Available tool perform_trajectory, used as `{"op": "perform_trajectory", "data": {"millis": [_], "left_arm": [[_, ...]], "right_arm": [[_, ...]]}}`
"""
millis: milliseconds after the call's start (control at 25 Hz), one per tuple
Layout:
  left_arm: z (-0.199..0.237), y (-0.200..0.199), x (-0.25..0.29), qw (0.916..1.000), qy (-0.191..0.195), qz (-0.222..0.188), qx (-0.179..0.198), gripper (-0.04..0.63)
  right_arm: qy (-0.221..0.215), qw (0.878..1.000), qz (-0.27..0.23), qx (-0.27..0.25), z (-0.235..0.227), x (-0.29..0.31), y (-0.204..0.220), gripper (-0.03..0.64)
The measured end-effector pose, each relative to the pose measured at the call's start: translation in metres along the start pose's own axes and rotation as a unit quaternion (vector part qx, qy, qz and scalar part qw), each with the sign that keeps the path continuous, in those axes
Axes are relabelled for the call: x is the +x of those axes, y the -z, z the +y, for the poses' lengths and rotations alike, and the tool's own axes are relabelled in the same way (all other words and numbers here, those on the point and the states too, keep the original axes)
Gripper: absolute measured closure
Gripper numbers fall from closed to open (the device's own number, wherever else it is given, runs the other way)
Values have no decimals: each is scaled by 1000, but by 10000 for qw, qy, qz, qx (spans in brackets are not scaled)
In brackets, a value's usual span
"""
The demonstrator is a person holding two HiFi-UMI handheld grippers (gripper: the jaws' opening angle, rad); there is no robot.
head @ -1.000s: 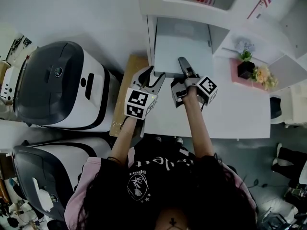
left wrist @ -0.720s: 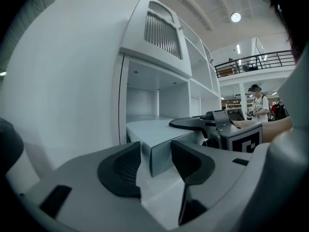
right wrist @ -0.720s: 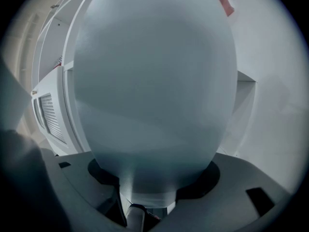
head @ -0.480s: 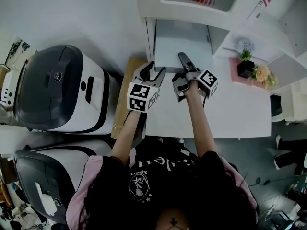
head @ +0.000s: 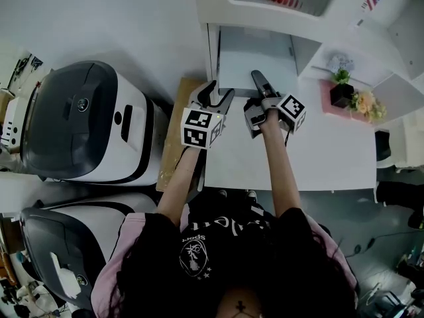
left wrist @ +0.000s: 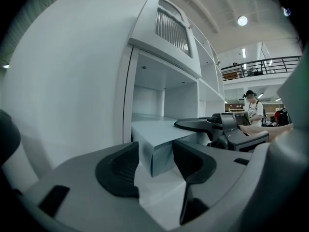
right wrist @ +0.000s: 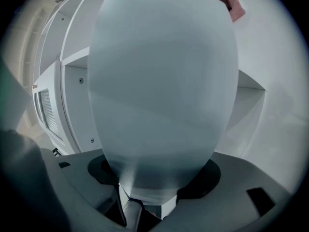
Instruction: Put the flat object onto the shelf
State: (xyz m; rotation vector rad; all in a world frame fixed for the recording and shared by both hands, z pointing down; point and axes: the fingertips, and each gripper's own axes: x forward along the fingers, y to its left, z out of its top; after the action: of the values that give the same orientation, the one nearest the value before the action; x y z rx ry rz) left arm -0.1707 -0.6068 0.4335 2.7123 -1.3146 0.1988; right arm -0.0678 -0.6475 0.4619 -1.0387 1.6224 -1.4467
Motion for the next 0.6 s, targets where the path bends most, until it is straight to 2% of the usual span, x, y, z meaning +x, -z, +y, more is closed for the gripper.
{"op": "perform_trajectory", "data": {"millis": [400, 600], "left_arm": [[5, 1, -1, 9998, 56, -32, -169, 344], [6, 2, -4, 9994, 64, -62, -345, 344]], "right_arm": [[16, 9999, 78, -149, 1, -34, 12, 314], [264, 9987, 35, -426, -2, -69, 24, 314]]}}
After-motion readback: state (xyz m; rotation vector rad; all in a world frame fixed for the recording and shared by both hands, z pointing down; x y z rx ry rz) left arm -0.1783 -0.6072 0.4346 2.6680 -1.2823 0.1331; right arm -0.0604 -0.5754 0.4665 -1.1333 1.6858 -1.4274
